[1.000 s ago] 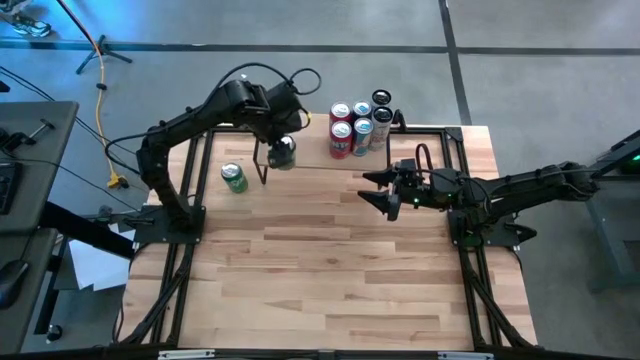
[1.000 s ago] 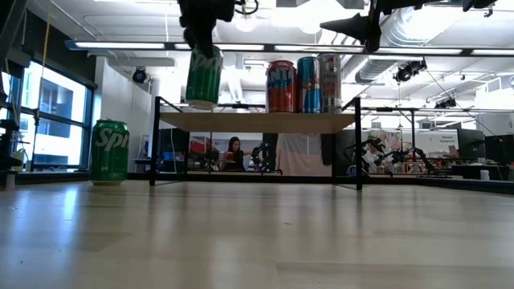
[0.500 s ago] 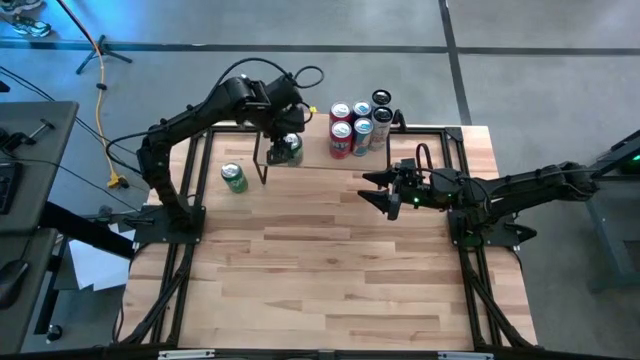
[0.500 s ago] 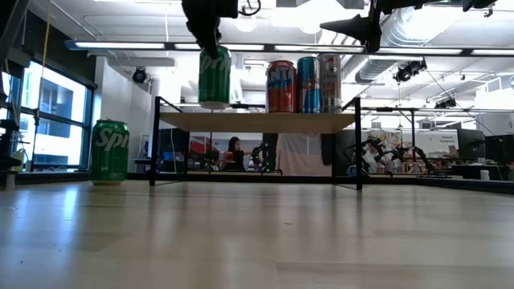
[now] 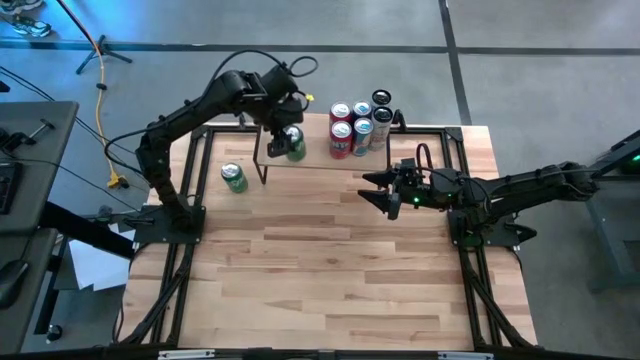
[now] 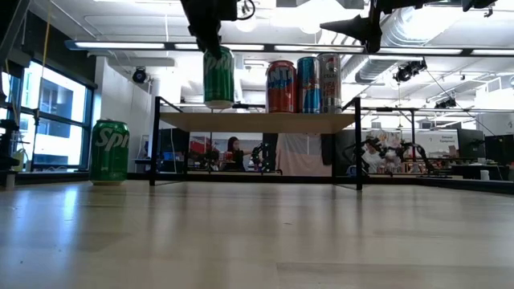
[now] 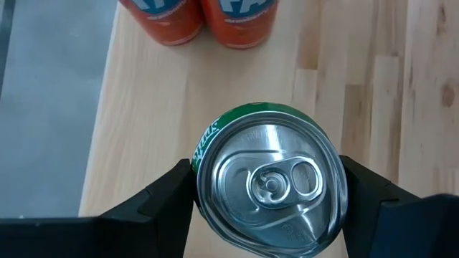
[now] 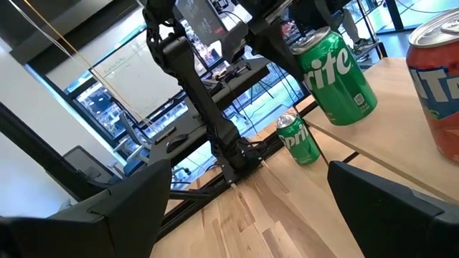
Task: Place canned beverage on shelf
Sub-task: Put the bottom green soda can on the shelf
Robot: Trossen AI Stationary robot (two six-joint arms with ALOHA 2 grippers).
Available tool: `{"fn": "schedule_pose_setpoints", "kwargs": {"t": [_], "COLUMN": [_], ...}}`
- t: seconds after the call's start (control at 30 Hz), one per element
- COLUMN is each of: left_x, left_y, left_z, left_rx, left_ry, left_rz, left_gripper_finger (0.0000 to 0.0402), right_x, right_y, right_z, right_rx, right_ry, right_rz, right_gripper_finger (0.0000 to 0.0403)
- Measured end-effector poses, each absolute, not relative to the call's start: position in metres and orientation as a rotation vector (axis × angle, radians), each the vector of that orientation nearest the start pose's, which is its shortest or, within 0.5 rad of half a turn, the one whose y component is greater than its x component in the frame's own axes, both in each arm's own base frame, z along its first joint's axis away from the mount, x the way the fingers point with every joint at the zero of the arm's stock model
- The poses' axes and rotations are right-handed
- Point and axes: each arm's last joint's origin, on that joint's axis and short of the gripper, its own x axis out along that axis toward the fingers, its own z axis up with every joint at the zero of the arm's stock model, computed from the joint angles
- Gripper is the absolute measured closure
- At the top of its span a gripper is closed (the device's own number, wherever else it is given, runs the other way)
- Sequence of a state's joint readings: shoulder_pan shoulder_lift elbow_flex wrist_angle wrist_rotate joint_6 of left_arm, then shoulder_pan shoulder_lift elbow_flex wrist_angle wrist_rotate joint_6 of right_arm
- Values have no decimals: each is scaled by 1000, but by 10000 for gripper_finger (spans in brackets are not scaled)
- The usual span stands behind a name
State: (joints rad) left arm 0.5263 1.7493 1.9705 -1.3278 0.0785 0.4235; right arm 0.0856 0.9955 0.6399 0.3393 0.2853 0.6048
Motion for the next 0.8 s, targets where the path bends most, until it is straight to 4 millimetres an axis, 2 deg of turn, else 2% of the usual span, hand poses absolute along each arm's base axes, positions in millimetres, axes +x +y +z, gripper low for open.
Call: {"fn": "schedule_pose_setpoints", "kwargs": {"t": [0.23, 0.8], "left_x": [291, 293], "left_y": [167, 168], "left_z": [387, 380], "left_rx": [105, 81], "left_ry": [1145, 1162], "left_rz": [123, 93], "left_gripper_finger": [178, 178], "right_x": [222, 222], "right_y": [11, 11], "right_z": [294, 294], "right_rx": [598, 597], "right_ry": [-44, -43], "right_rz": [-198, -199], "right_gripper_finger": [43, 43]}}
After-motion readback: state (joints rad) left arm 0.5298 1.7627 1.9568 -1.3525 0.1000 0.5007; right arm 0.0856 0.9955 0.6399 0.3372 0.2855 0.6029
